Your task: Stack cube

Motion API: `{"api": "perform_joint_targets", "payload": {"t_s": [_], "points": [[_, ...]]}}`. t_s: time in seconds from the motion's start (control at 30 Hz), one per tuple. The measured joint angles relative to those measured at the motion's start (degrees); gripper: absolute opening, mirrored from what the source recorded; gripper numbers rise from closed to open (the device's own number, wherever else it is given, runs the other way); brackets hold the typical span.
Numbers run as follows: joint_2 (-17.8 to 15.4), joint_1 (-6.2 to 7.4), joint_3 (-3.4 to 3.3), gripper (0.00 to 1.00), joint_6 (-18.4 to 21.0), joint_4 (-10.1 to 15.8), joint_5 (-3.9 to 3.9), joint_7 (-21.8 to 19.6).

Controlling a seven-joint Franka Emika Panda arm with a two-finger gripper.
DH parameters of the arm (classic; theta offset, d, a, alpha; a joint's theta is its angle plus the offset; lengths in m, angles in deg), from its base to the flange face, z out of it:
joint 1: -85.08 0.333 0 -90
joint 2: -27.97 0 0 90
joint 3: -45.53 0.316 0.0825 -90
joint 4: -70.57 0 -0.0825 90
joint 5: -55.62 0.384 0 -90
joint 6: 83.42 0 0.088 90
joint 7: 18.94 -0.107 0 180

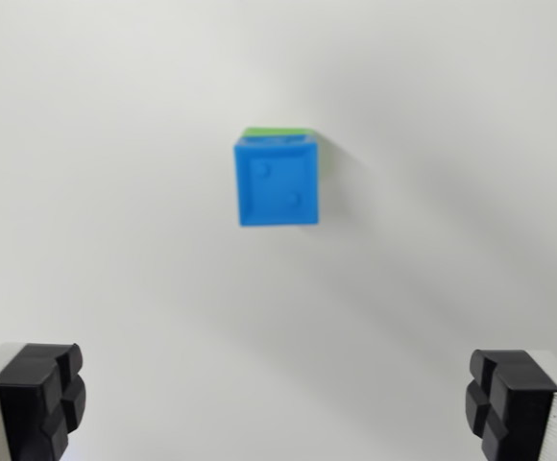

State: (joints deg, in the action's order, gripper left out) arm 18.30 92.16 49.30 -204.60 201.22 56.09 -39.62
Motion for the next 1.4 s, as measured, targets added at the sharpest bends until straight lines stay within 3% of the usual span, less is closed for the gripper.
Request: {"api": "perform_joint_targets", "payload": {"t_s": [0.6, 1.4], "points": [[-1.9, 0.0, -0.04, 1.0, 6.0, -4.0, 0.05, 0.1], [-1.9, 0.0, -0.05, 1.0, 6.4, -4.4, 0.05, 0.1]]}}
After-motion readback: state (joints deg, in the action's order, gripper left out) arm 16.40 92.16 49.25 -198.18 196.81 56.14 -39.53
